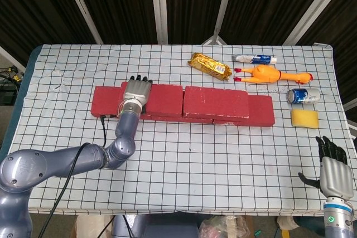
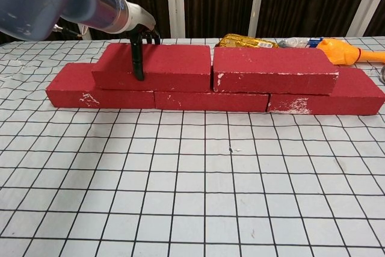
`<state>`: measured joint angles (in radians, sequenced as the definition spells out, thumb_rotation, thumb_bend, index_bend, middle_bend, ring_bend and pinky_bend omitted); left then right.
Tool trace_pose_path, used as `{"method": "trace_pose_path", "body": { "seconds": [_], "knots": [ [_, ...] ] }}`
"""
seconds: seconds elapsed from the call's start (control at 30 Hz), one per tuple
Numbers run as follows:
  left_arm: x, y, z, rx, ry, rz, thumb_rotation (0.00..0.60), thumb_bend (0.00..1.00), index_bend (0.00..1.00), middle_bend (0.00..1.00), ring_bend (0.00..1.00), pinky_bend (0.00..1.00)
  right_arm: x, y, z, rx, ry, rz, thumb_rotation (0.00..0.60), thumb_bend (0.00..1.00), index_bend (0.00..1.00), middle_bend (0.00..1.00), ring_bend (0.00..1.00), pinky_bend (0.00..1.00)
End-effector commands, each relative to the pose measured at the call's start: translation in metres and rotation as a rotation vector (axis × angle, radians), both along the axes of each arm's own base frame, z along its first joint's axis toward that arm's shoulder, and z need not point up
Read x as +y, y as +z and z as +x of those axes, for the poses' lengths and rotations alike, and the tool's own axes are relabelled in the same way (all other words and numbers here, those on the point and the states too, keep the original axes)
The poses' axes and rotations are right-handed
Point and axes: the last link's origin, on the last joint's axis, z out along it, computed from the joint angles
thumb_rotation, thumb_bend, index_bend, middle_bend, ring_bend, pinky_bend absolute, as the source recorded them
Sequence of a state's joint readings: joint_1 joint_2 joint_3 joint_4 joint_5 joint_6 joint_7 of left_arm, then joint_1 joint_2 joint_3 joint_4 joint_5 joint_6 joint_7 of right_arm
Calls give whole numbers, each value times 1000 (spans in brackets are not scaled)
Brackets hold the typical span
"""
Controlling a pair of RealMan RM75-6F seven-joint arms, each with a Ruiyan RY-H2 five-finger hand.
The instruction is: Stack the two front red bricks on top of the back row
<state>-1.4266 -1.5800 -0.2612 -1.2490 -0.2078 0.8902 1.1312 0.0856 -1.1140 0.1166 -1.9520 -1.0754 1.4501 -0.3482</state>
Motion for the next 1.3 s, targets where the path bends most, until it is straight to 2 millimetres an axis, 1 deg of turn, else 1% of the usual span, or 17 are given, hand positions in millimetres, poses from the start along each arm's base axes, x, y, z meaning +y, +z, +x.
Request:
{"method": "trace_pose_path", "body": {
  "seconds": [0.03,0.33,0.6,0.73,0.8,0.87,0.9,0.97,1.03,1.13,1.23,1.27,1.3],
  "knots": [
    [0,-1,0,0,0,-2,600,0,136,42,29,76,0,0,0,0,-1,0,600,190,47,0,0,0],
    [-1,-2,2,4,5,-5,600,0,96,2,3,67,0,0,0,1,-5,2,600,190,47,0,0,0],
    [-3,-1,6,0,4,-9,600,0,66,0,0,67,0,1,0,1,-5,-1,600,190,48,0,0,0],
    [-6,10,13,3,-10,4,600,0,12,0,0,66,1,1,0,0,-9,-1,600,190,48,0,0,0],
    [-7,20,16,4,-14,20,600,0,0,0,0,66,1,1,0,1,-10,0,600,190,47,0,0,0],
    [-9,35,17,-5,-17,39,600,0,0,0,0,67,1,1,0,0,-10,3,600,190,47,0,0,0],
    [-11,53,10,-16,-15,62,600,0,0,0,0,67,1,1,0,-2,-10,3,600,190,47,0,0,0],
    [-22,71,-4,-35,-41,56,600,0,0,0,0,67,1,1,0,-5,-10,4,600,190,48,0,0,0],
    [-29,80,-17,-33,-63,56,600,0,6,0,0,68,1,2,0,-8,-11,5,600,190,48,0,0,0],
    [-40,91,-39,-47,-86,65,600,0,56,19,0,81,1,2,0,-9,-7,5,600,189,47,0,0,0],
    [-51,100,-63,-71,-97,76,600,0,159,89,1,117,1,1,1,-11,-2,7,600,190,47,0,0,0],
    [-53,102,-68,-77,-97,82,600,0,190,117,2,129,1,1,1,-12,-1,7,600,189,47,0,0,0],
    [-56,105,-75,-81,-100,89,600,0,205,142,7,136,1,0,2,-12,0,8,600,190,47,0,0,0]
  ]
}}
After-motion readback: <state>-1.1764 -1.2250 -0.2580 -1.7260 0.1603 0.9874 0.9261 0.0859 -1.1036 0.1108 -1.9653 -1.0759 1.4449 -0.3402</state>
